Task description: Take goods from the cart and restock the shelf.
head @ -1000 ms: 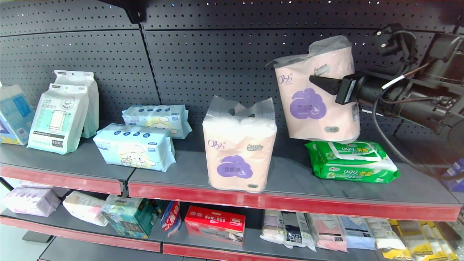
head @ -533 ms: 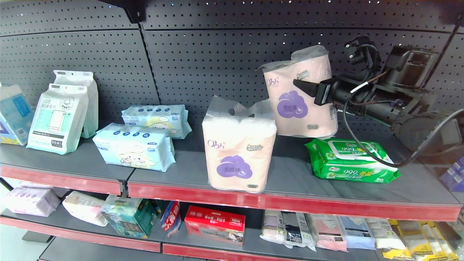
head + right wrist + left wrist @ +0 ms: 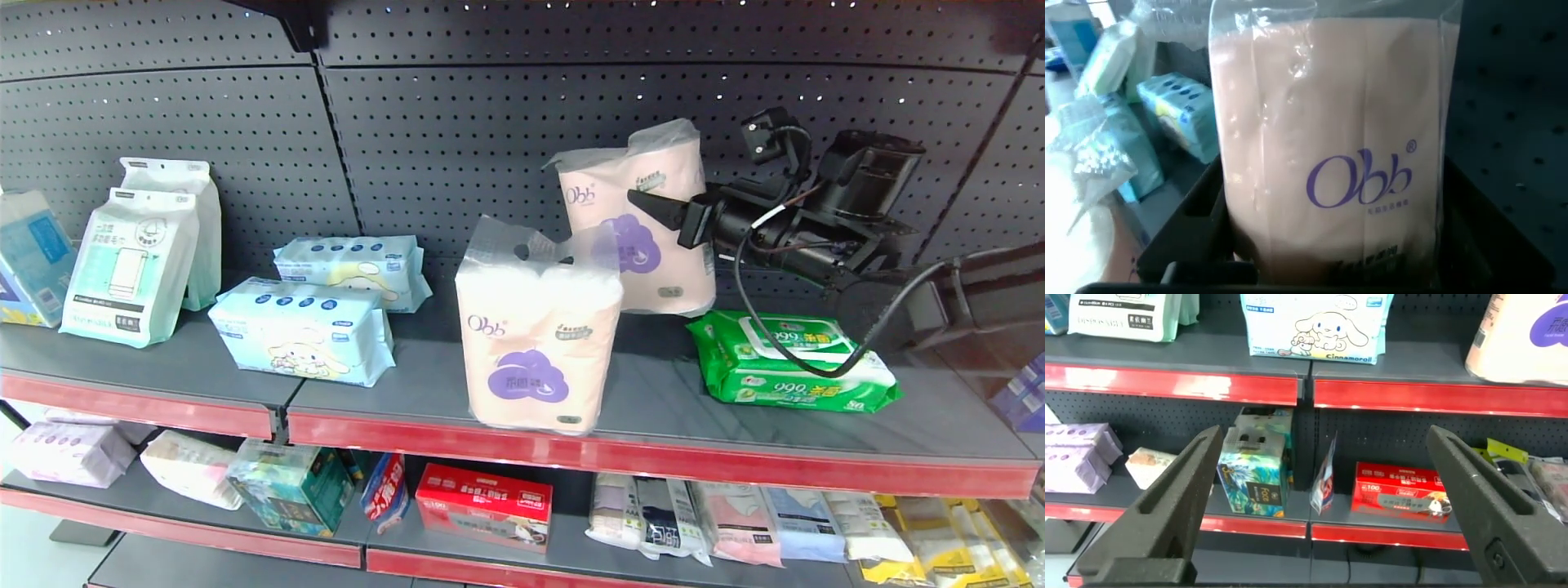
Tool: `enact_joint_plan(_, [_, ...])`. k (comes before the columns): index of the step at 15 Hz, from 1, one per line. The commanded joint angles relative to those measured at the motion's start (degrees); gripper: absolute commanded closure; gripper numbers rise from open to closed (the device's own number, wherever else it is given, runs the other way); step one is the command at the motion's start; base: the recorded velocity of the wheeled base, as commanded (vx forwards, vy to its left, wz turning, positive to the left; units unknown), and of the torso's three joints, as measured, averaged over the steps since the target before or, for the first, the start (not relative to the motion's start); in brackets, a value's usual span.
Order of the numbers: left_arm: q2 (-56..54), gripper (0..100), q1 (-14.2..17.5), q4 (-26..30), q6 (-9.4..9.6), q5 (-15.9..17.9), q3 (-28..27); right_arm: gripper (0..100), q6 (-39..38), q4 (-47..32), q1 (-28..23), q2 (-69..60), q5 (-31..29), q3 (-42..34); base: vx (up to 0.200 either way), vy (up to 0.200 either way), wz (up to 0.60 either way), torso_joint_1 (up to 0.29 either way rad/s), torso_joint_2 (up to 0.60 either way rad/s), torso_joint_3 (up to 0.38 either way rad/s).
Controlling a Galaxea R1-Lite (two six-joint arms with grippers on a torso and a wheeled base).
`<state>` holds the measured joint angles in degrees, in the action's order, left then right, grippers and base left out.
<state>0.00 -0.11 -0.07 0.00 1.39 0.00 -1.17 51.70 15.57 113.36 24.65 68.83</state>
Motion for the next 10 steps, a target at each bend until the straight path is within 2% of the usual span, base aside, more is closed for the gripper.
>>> enact_joint_plan(1, [0.00,0,0.02,-0.01,0.00,0.02,0.00,100,-0.24,0.68,-0.19,2.74,1.19,-0.01,0.000,0.000,0.00,0.000,0.00,0.000])
enact_joint_plan(4, [0.09,0,0.02,-0.01,0.00,0.02,0.00,100,-1.38,3.67,-0.71,5.12,5.32,-0.01,0.000,0.000,0.00,0.000,0.00,0.000])
enact_joint_plan(10, [0.00,0,0.02,-0.01,0.00,0.02,0.00,100,-6.48,6.66,-0.63,8.72,5.41,2.71,0.000,0.000,0.00,0.000,0.00,0.000])
